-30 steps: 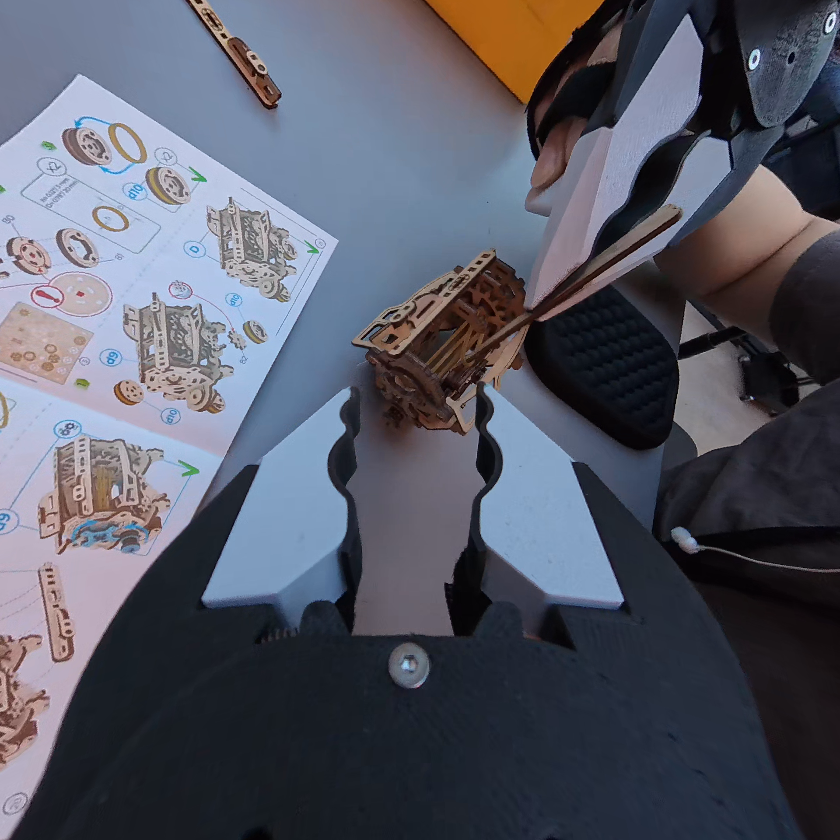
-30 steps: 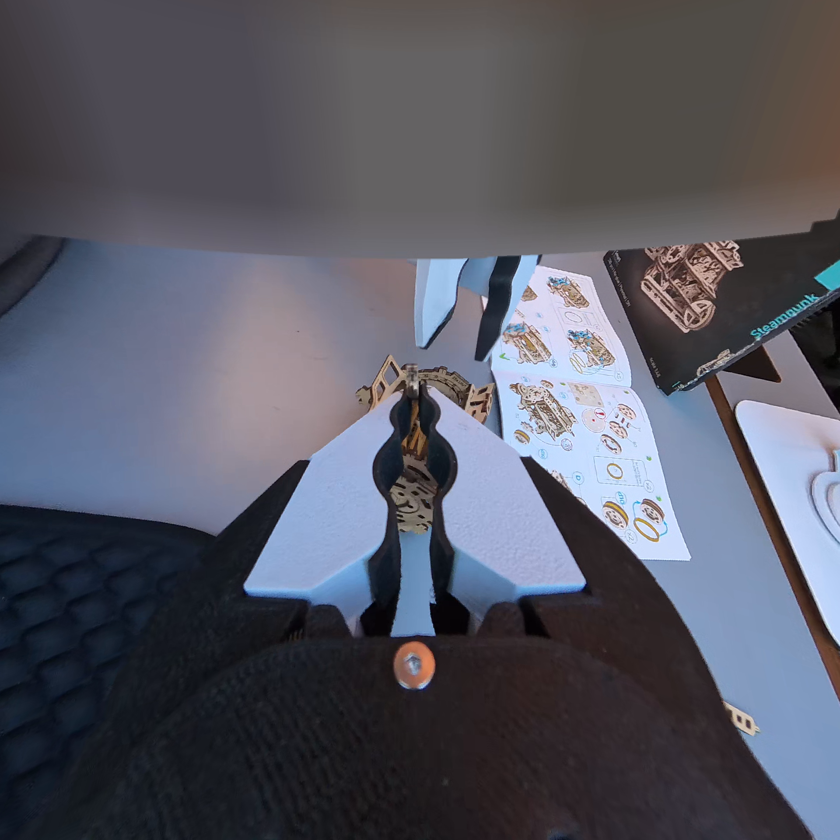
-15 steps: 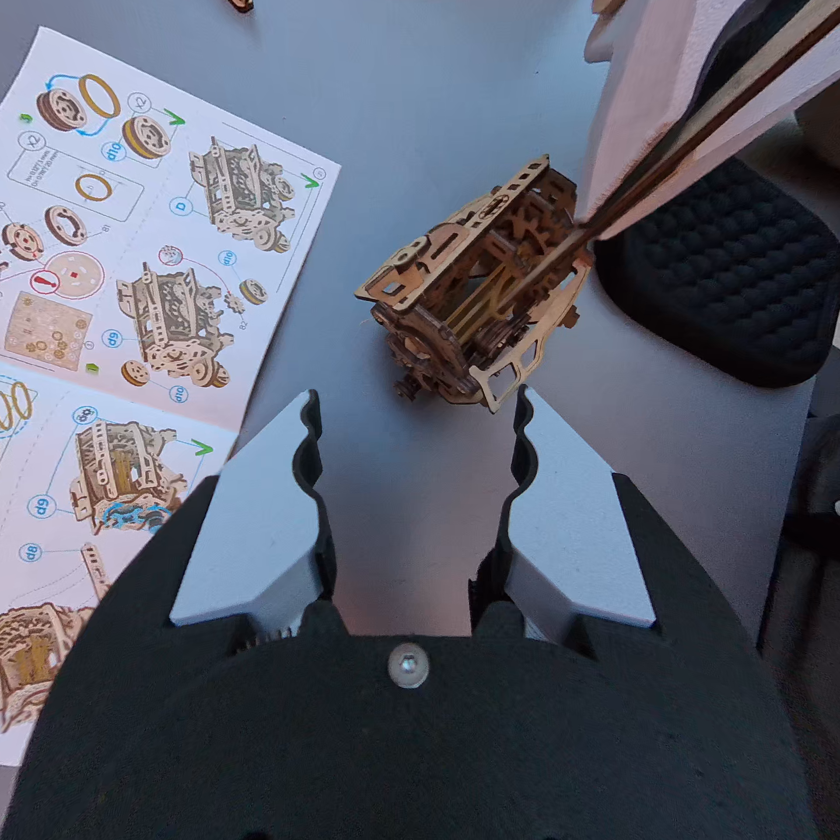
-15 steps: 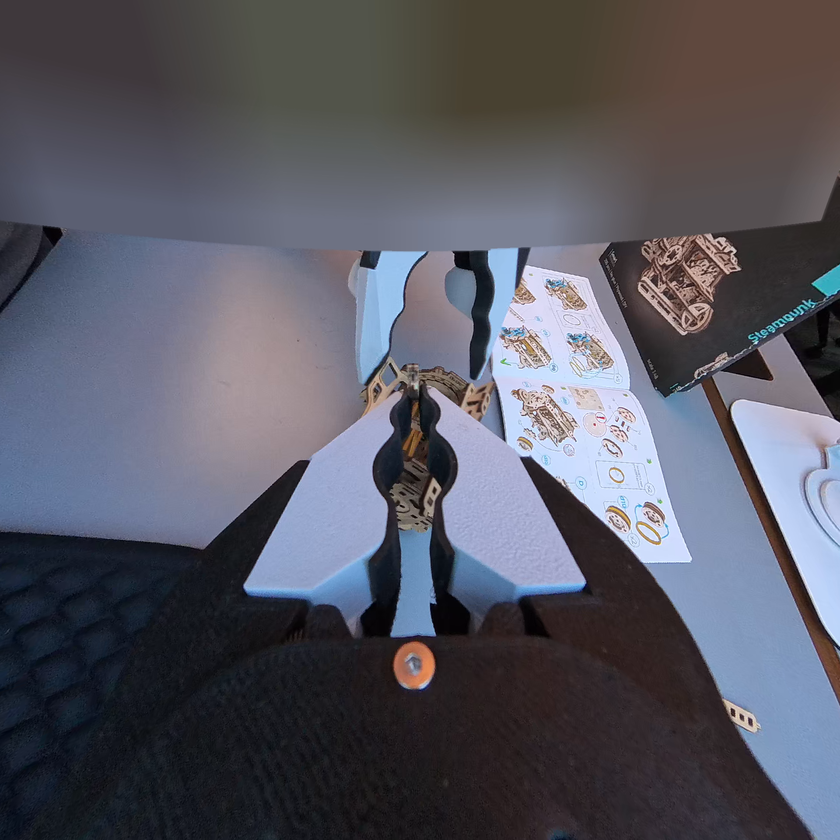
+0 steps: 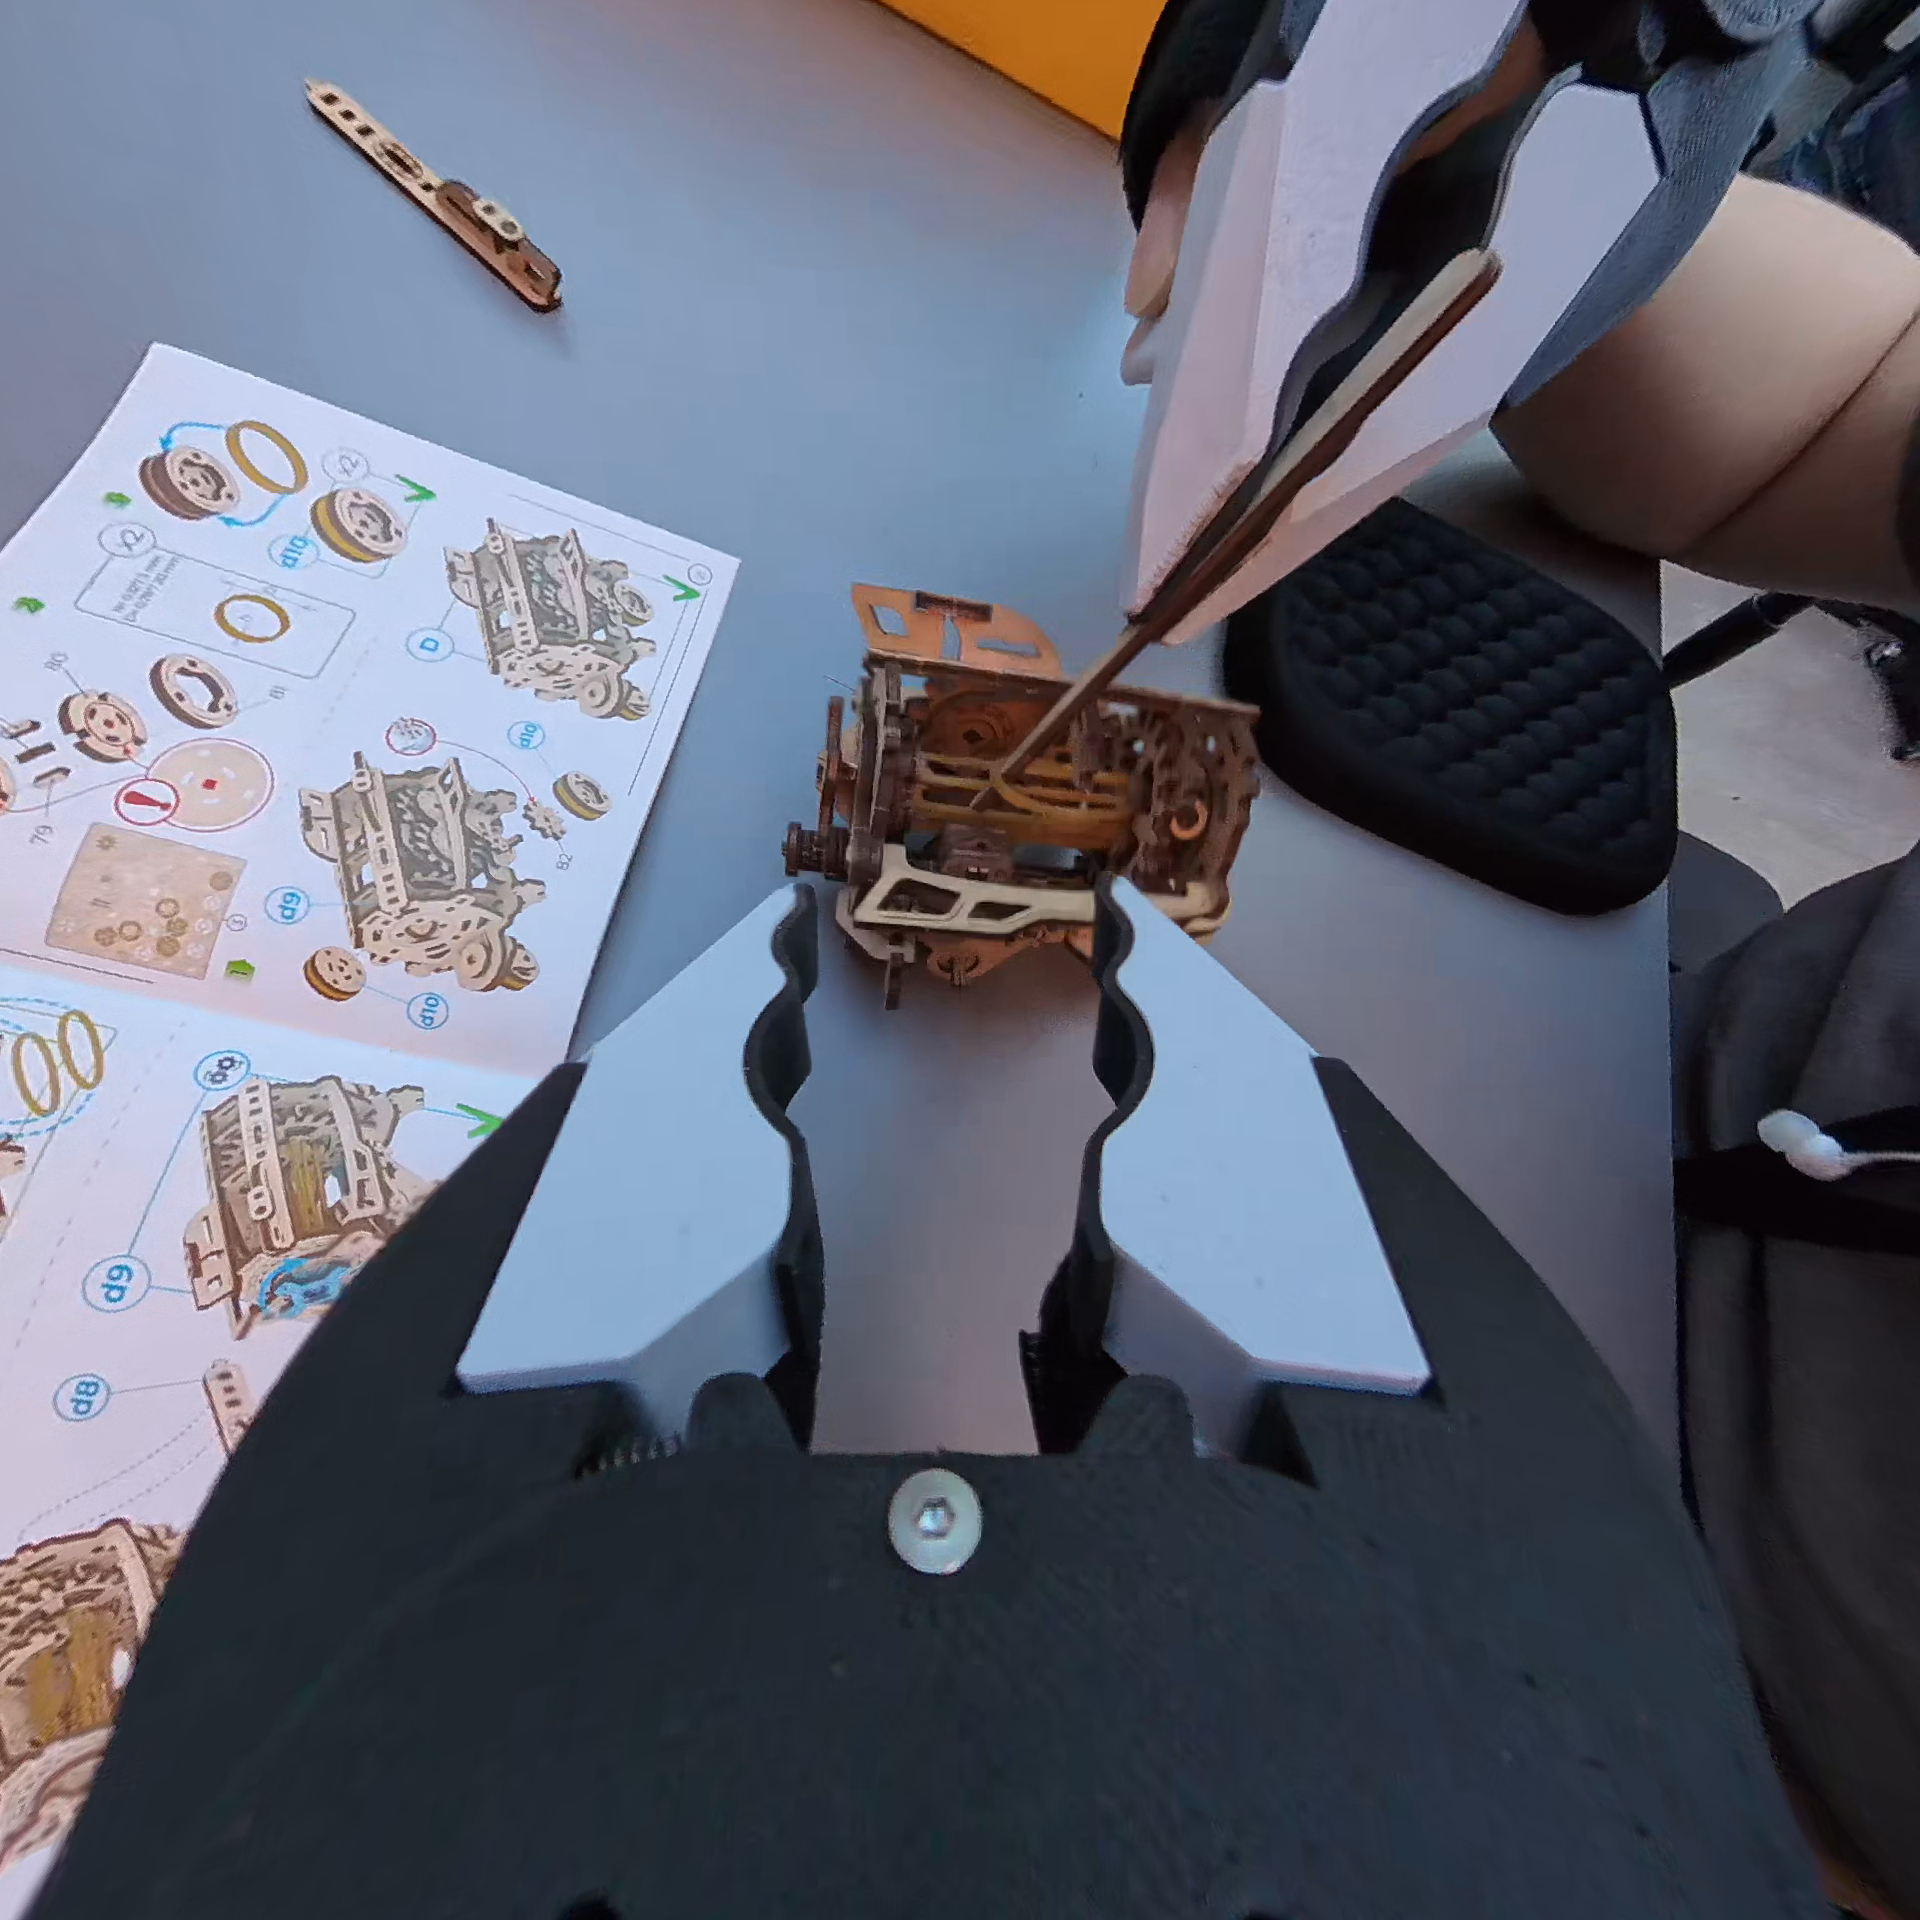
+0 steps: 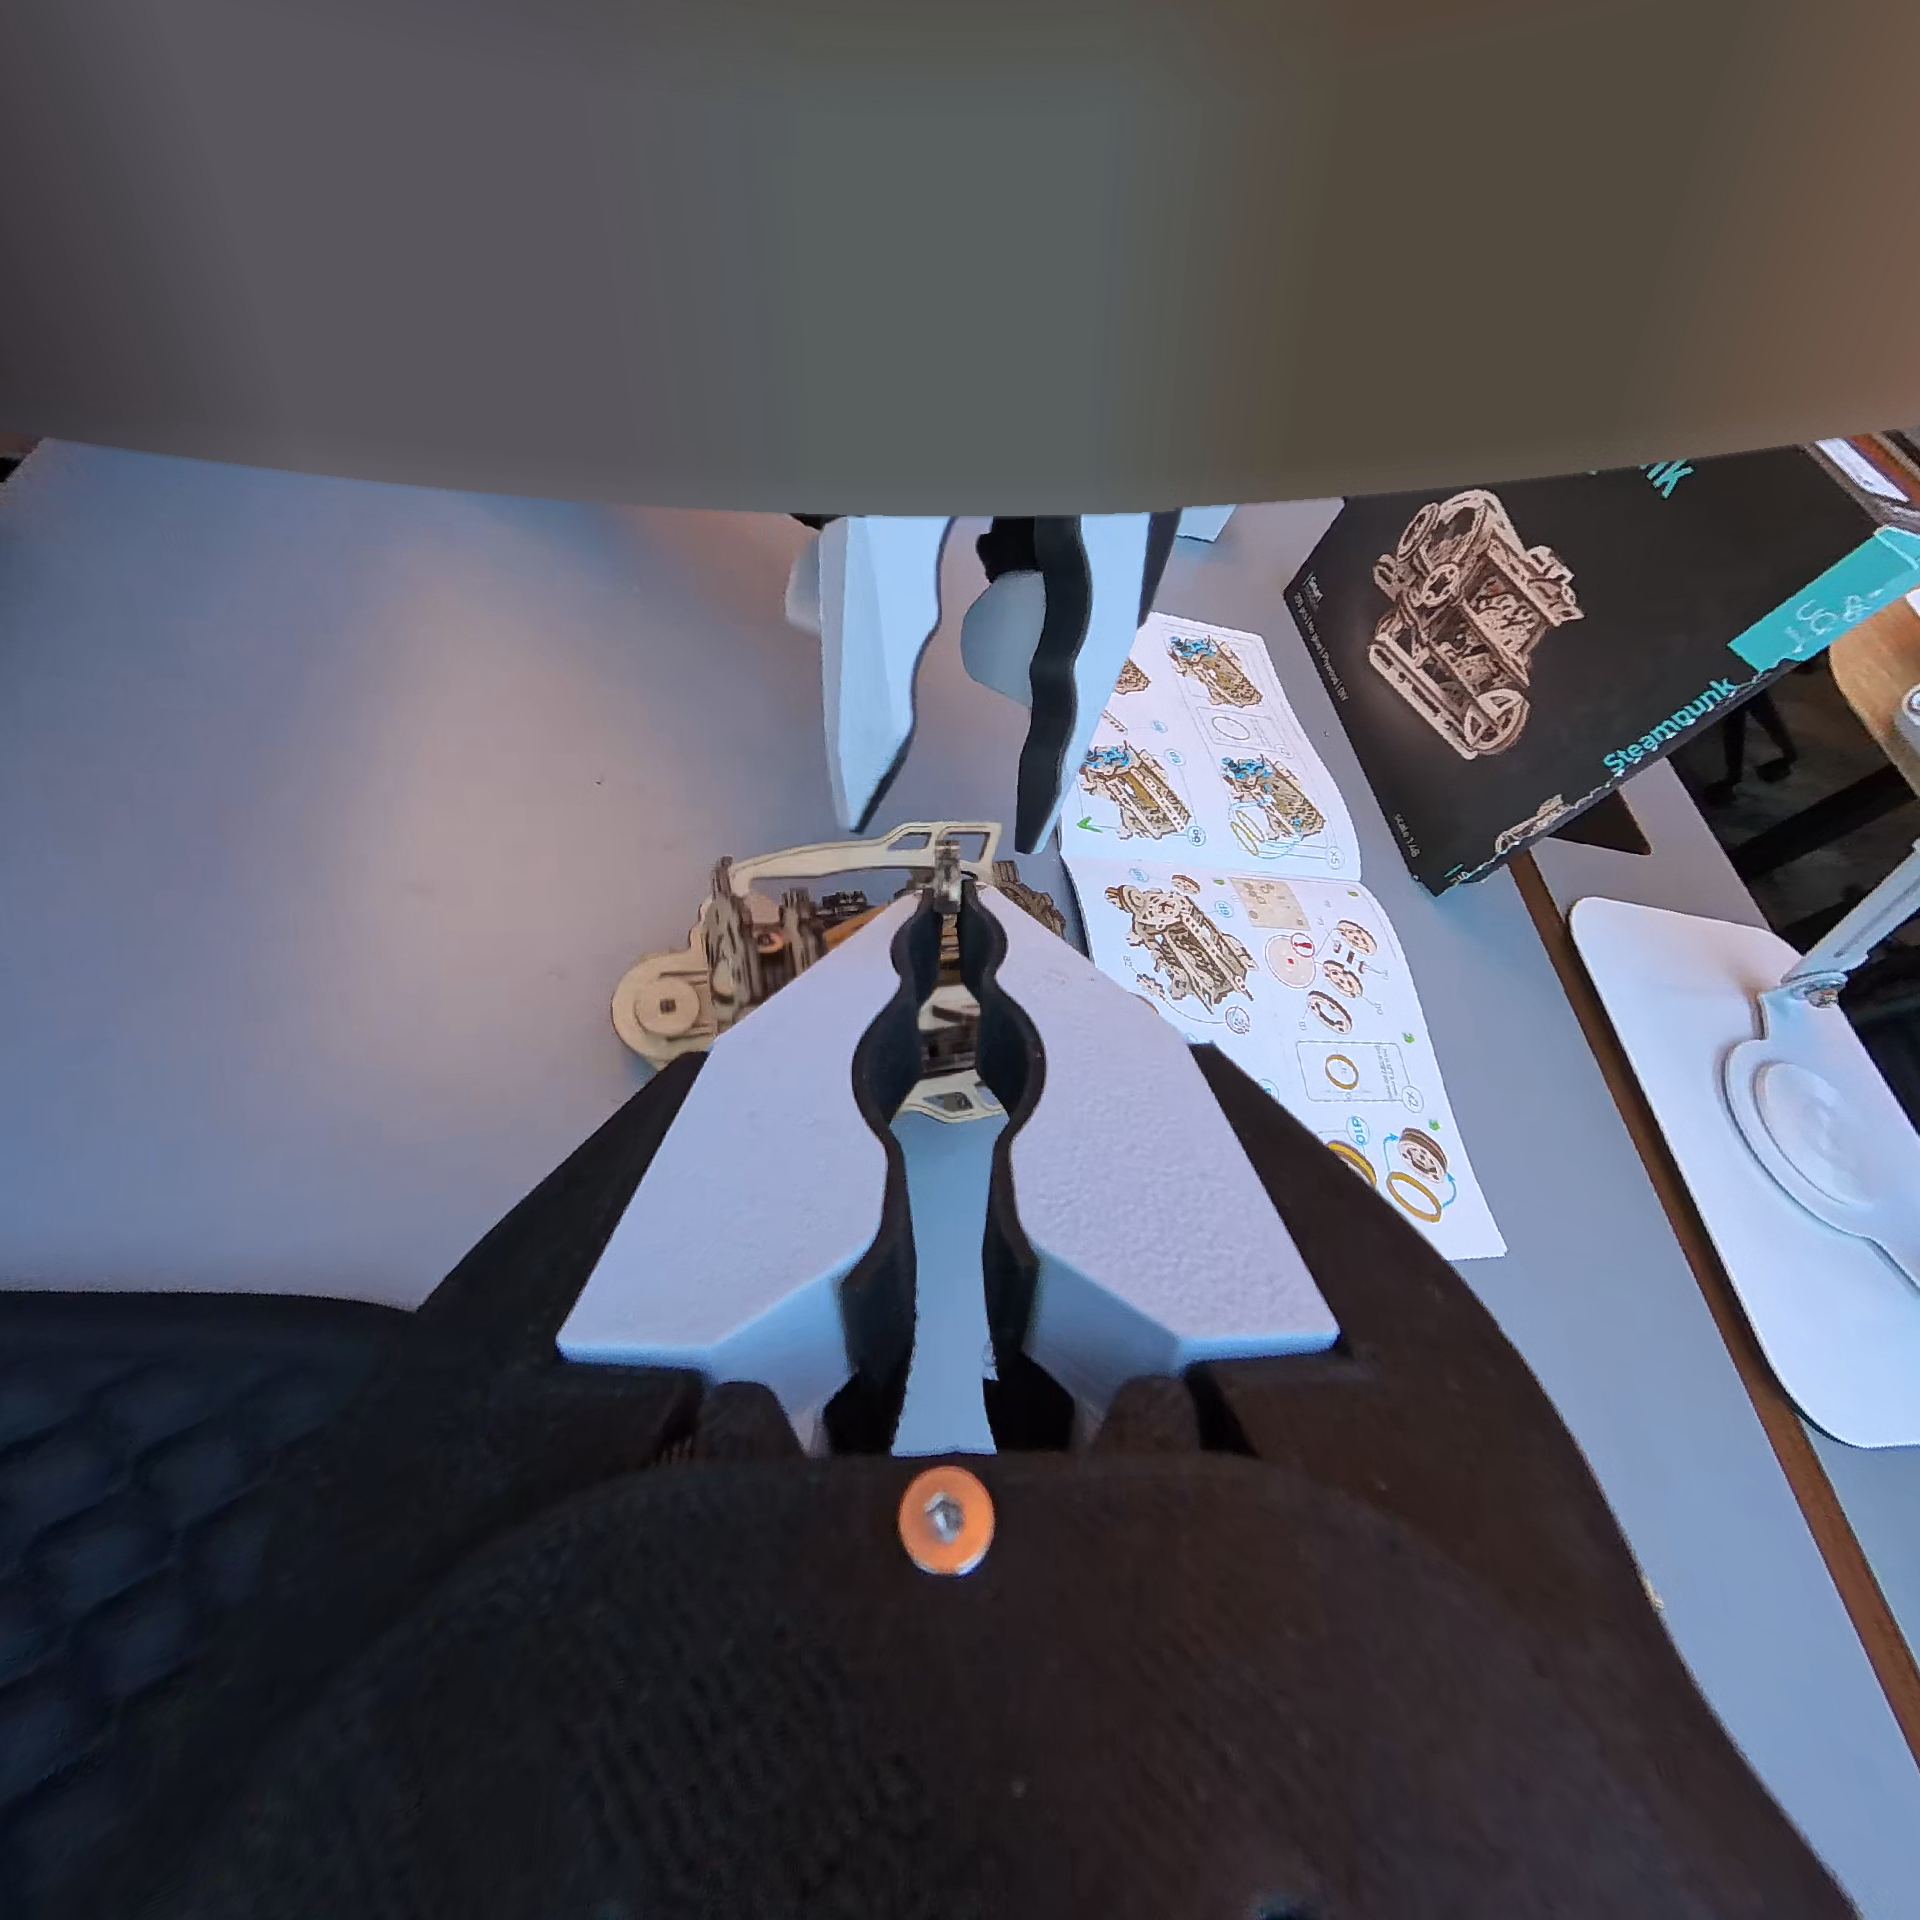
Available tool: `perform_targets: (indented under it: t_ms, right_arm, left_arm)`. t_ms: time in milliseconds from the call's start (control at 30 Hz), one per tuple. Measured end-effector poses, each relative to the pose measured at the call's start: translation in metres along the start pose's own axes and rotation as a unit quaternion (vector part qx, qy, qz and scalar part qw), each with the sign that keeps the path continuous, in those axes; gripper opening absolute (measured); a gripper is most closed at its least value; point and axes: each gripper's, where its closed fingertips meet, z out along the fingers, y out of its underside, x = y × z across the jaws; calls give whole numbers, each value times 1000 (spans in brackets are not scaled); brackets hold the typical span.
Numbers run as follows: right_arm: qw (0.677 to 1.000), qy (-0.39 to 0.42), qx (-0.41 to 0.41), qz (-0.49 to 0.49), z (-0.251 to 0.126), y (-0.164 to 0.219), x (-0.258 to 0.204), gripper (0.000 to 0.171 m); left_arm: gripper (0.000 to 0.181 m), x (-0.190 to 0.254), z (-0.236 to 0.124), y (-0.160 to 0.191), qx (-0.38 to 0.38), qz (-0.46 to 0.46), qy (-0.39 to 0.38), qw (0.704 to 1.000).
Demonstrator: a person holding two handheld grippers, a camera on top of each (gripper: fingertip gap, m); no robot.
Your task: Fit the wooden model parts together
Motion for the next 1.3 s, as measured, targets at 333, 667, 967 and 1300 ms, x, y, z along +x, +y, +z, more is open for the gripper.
perform_targets:
  t_ms: [333,667,967,1300]
  right_arm:
    - [1000,26,15,-8,-6,-1,3,0]
    - [999,31,17,-25,-1,-3,2,0]
    - [999,38,14,-29,-2,-2,4,0]
    - [998,42,12,-37,-3,-3,4,1]
  left_arm:
    - [41,-10,0,-19,7,10,-31,999]
    - [17,1,-1,-22,20,-78,-9,997]
    - [16,6,8,-18,17,-129,20,991]
    - [9,5,16,-19,28,-167,46,984]
